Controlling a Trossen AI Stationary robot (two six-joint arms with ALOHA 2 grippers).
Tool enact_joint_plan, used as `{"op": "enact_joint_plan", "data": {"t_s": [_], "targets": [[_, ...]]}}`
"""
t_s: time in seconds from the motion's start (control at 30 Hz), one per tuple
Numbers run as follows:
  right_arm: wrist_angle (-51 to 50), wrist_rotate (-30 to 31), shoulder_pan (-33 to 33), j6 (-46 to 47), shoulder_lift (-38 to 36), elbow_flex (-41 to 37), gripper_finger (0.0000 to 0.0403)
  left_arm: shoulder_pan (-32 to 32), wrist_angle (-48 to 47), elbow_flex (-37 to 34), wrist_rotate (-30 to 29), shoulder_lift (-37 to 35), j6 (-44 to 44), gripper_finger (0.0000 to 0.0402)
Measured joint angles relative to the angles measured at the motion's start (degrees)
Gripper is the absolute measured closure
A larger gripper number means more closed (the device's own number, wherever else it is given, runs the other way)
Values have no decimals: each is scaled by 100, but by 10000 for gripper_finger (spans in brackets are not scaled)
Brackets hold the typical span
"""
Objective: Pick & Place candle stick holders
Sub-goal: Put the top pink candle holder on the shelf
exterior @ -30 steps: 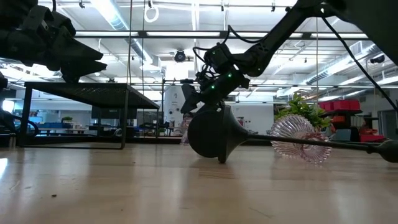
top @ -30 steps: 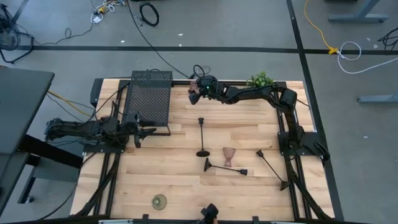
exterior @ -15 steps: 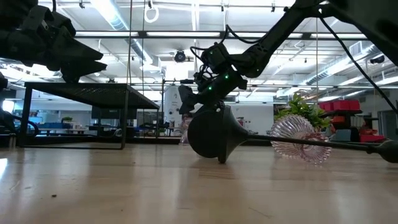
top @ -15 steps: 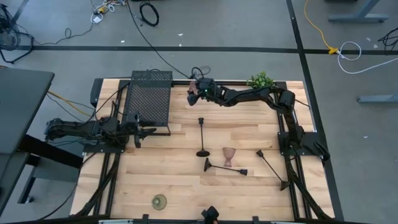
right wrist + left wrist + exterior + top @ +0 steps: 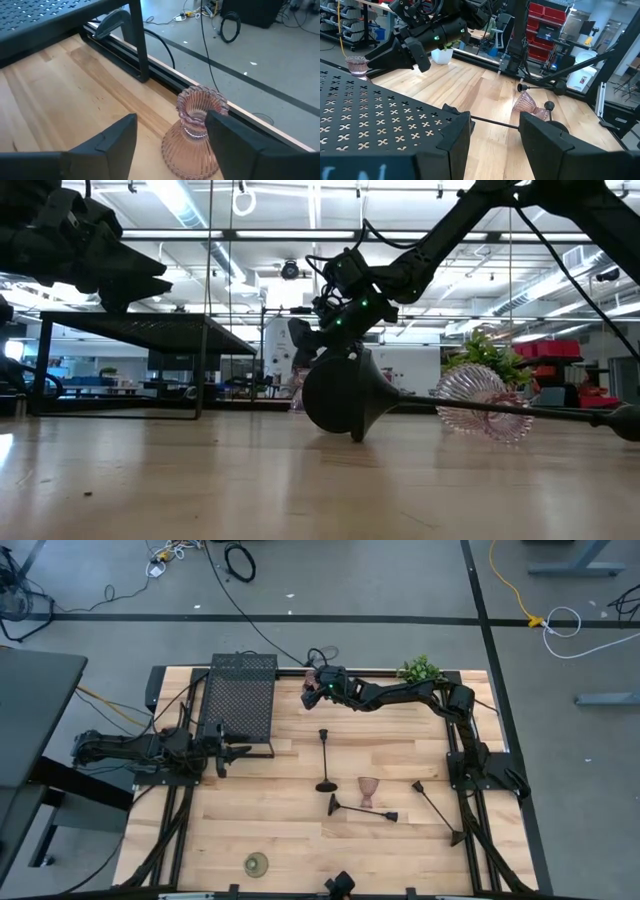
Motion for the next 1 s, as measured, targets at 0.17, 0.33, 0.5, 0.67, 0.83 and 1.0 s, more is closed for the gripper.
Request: {"op": "enact_joint_plan", "data": {"t_s": [0.17, 0.33, 0.5, 0.67, 0.83, 1.0], "targets": [[-54, 38, 0, 2, -19, -4, 185, 0, 1, 0, 0, 0, -4, 229], [-168, 68, -26, 41, -31, -4, 220, 0, 1, 0, 0, 0, -9, 229], [-342, -13, -76, -66, -62, -4, 269, 0, -1, 0, 0, 0, -9, 229], [-446, -128, -107, -66, -74, -4, 277, 0, -1, 2, 0, 0, -13, 229], [-968, -262, -107, -152, -141, -2, 296, 0, -1, 2, 0, 0, -15, 229], [-1195, -323, -110, 11, -208, 0, 308, 0, -1, 2, 0, 0, -14, 229]]}}
